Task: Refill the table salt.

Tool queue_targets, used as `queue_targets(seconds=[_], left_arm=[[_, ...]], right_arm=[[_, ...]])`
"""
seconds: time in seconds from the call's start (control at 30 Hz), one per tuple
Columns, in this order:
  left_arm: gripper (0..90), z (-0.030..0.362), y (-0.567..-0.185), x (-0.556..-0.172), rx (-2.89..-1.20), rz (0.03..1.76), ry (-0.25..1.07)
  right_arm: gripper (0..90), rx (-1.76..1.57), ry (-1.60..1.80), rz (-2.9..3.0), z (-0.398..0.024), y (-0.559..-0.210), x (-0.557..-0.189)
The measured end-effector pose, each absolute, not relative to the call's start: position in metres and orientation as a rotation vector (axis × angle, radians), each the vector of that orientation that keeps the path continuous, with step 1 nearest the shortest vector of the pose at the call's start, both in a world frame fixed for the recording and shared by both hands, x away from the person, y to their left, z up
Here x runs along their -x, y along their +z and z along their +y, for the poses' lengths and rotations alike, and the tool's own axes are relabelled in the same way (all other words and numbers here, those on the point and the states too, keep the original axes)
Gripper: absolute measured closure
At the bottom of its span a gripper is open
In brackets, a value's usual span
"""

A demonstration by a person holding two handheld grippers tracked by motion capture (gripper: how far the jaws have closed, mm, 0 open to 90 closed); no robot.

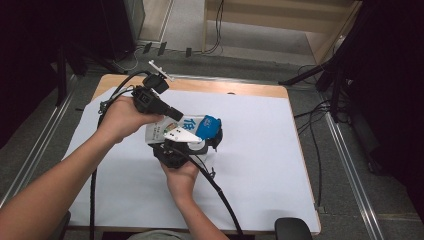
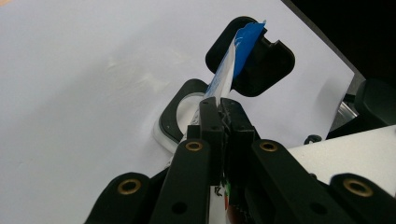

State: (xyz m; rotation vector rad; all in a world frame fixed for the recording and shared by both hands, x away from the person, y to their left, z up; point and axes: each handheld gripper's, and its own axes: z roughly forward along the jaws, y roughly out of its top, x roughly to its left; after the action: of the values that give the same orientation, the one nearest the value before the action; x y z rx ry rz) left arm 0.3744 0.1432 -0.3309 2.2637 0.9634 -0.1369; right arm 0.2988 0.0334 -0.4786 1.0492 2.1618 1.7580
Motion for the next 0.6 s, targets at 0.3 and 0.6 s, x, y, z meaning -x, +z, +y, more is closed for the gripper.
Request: queue_targets(seconds=[0.3,0.6], left_arm=[[90.0,0.1429,-0.3278,-0.3727,-2.273,0.962,-0.133],[90.0,0.1411,-0.3287,-0.3732,-2.268,0.966,-0.132]], right_arm=[[81.9,-1.043,1.749,2.167,0.0335,-0.4787,-0.2992],[81.6,-1.037,1.752,2.169,0.0359,-0.4797,-0.2982]])
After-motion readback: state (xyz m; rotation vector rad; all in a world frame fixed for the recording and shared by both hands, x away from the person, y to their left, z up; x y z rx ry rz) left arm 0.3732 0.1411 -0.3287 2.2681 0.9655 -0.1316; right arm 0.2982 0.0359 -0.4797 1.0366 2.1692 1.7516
